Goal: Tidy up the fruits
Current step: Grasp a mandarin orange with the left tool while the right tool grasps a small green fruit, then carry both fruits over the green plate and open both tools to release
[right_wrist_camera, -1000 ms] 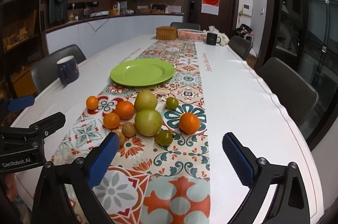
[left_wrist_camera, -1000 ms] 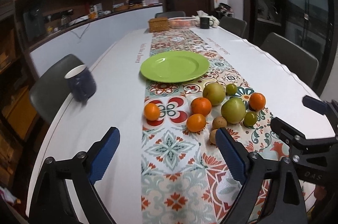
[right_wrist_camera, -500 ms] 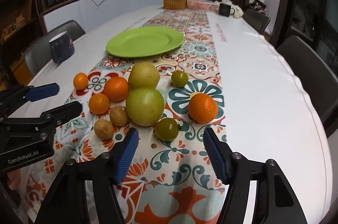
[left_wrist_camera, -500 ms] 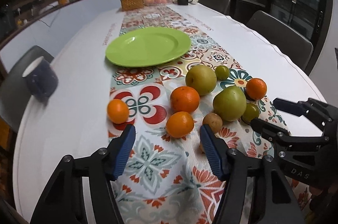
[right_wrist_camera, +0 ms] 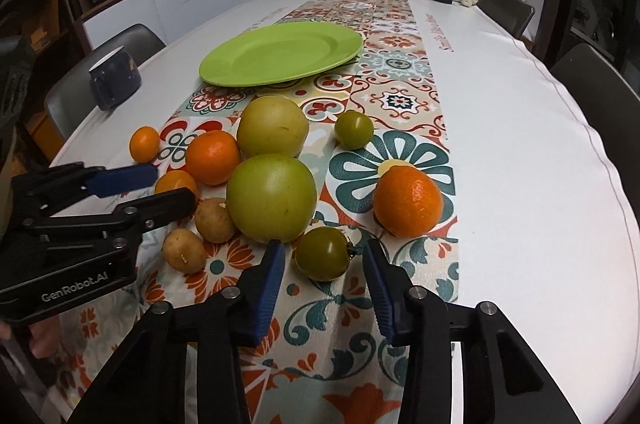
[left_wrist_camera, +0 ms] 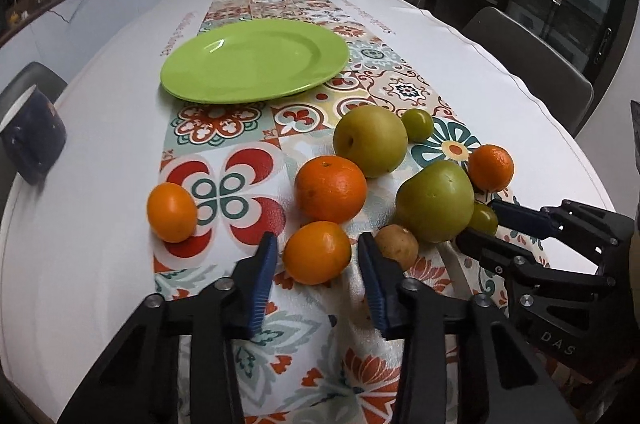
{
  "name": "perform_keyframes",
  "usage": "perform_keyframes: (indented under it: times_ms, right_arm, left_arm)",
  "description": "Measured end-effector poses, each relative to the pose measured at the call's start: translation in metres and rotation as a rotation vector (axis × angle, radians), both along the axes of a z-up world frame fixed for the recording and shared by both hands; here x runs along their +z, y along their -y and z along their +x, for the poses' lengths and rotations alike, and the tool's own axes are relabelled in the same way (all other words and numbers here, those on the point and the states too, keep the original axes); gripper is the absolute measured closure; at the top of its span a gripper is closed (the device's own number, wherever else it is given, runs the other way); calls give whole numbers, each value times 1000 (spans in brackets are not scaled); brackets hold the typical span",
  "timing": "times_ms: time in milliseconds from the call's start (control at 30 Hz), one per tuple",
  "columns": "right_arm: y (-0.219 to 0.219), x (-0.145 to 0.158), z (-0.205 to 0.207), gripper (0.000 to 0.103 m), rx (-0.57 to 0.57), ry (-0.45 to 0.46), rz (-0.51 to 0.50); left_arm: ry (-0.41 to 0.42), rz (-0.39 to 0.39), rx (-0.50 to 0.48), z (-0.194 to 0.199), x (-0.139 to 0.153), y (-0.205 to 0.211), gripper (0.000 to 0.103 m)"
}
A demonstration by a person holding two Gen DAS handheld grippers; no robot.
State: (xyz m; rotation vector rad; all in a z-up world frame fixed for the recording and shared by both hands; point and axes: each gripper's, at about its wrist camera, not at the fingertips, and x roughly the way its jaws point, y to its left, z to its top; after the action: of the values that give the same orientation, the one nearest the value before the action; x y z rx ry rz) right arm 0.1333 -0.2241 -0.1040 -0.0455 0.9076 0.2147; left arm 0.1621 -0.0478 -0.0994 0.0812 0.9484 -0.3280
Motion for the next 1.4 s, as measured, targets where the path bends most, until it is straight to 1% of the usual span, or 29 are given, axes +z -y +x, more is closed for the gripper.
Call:
perform_keyframes:
  times_ms: [67,233,367,567,700,733,833,933,1033,1167,1267,1400]
  right_arm:
    - [1,-1,1,70,7,-5,7]
    - [2,-1,2,70,12,-4,13]
    - [3,6,-3,70,11,14,13]
    - [3,32,-8,71,32,72,30]
    - [-2,55,-1,71,69,125,54]
    - [-3,59,1,73,77,135,59]
    - [-9,76,16,74,104,171,72]
    - [-17,86,33,74,130,201,75]
    - [-27,91,55,75,155,210,84]
    - [-36,96,83,75,173,205,84]
    - [-41,98,103,75,195,193,77]
    - [-46,96,135,75,223,168,60]
  left_arm:
    - [-3,4,6,2,0,1,67]
    - [-3,9,15,-2,2,0,67]
    - [22,5,26,-9,11,-3,67]
    - [71,-2,36,-15,36,-5,67]
    - [121,-7,34,-11,54,-9,67]
    - [131,-6,36,-9,58,-10,67]
    - [168,0,44,0,72,-15,67]
    - [191,9,55,14,81,-21,68]
    - [202,16,69,33,88,-29,68]
    - [205,16,69,55,94,-35,68]
    - [210,13,51,72,96,-37,68]
    - [191,8,28,101,91,-36,68]
